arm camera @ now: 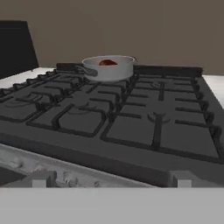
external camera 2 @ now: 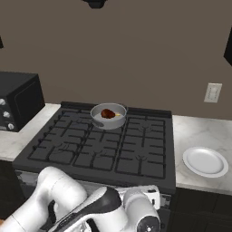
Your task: Retrieve the frozen meat and place it in the pot on a burner. Then turn the burner on.
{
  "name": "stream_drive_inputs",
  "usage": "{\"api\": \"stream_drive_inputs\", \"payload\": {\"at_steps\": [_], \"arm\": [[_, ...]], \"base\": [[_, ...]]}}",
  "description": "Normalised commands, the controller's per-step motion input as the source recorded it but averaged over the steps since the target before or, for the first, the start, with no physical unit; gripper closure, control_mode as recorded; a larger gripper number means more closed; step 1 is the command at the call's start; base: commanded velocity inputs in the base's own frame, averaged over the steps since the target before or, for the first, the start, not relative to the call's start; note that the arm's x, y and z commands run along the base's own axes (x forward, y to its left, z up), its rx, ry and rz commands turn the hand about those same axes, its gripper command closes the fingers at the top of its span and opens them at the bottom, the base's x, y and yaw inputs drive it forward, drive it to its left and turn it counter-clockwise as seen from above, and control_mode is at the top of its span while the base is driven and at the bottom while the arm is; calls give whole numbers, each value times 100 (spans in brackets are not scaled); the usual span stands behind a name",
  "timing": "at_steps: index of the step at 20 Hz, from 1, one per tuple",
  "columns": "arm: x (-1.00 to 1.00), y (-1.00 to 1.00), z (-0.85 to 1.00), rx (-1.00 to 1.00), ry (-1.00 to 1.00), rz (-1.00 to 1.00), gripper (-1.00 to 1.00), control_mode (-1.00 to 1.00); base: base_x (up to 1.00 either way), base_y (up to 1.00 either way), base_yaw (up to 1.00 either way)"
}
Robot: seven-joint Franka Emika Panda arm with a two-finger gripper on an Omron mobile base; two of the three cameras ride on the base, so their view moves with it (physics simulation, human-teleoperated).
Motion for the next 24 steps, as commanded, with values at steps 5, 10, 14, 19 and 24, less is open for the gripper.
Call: {"api": "stream_drive_inputs", "payload": {"at_steps": [5,10,14,19,24], "arm": [[-82,-2,-35,14,-33,-8,-100,-100],[-24,1,-47,15,-15,-12,-100,-100],[1,-1,-53,15,-12,-18,-100,-100],[0,2,-36,12,-12,-16,-100,-100],[7,4,-36,9,-4,-8,-100,-100]], "base": [[0,0,0],[0,0,0],[0,0,0],[0,0,0],[0,0,0]]}}
